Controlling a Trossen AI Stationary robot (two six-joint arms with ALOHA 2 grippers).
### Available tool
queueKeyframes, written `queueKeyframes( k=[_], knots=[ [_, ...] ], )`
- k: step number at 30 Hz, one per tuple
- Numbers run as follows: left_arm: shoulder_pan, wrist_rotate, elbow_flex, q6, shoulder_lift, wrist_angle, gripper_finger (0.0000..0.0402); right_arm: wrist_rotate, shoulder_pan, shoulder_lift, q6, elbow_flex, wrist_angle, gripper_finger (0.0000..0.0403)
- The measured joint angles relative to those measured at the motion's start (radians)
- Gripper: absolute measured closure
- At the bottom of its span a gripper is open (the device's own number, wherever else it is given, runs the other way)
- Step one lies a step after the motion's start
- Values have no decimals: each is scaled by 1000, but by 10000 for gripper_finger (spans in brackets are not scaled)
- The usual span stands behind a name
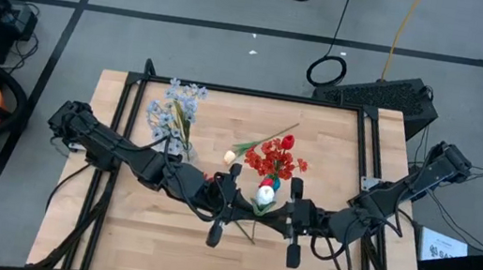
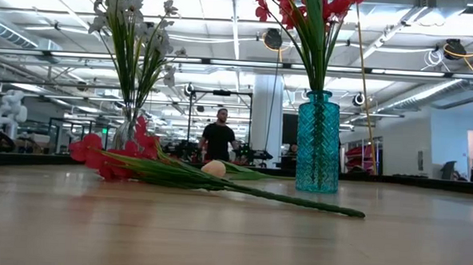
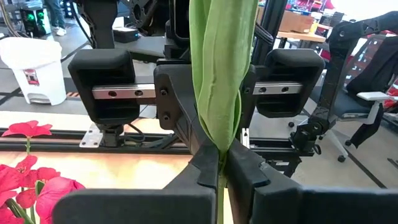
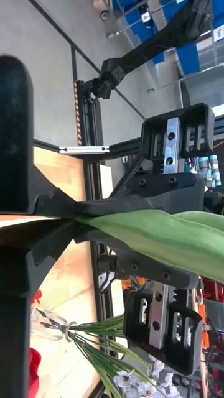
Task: Sort flowers into vase by color
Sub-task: Put the white tulip into the transparent vase
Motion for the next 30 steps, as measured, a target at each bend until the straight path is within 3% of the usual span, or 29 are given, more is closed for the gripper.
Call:
queueKeyframes(
  k=[4, 8, 15, 24, 30],
  knots=[
    [0, -1, 0, 0, 0, 0, 389, 0, -1, 0, 32, 0, -1, 387],
    [2, -28, 0, 3, -10, -16, 389, 3, -2, 0, 39, 0, -8, 344],
    [0, -94, 0, 6, -90, -172, 389, 10, -1, -37, 86, 2, -84, 280],
    [-25, -232, -138, 27, -229, -211, 390, -3, 39, -116, 547, 2, -546, 283],
    [-9, -325, -321, -5, -360, -201, 390, -5, 79, -113, 649, 2, -624, 300]
  ],
)
